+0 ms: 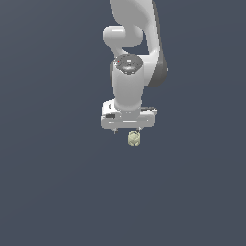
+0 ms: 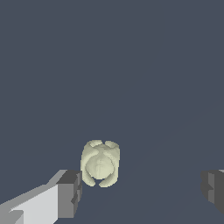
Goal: Pick up the object and move it to a goal position.
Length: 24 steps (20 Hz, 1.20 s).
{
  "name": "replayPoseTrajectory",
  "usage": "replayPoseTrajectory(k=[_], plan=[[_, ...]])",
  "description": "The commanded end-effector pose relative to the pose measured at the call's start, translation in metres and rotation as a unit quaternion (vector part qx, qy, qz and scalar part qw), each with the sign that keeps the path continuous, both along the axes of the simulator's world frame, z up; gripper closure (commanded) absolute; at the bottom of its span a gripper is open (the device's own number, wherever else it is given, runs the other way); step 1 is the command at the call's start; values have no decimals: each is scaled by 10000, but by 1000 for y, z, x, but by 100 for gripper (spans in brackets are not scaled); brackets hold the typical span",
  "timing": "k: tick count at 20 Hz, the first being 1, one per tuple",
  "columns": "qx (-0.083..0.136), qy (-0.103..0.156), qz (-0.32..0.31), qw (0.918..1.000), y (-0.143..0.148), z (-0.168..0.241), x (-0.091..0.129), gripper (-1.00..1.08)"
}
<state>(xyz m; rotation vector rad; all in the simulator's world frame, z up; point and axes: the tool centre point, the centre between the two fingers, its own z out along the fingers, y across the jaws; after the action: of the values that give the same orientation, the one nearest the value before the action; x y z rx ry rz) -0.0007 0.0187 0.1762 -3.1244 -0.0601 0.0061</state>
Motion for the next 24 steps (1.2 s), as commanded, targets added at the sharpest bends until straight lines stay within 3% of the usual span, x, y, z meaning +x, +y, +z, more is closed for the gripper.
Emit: replayPoseTrajectory(k=[1,11,24], plan=[[0,0,0,10000,0,0,0,-92],[-114,-152,-238,9995,-24,8,13,-92],[-95,-90,-323,9994,7,-36,-11,-92]])
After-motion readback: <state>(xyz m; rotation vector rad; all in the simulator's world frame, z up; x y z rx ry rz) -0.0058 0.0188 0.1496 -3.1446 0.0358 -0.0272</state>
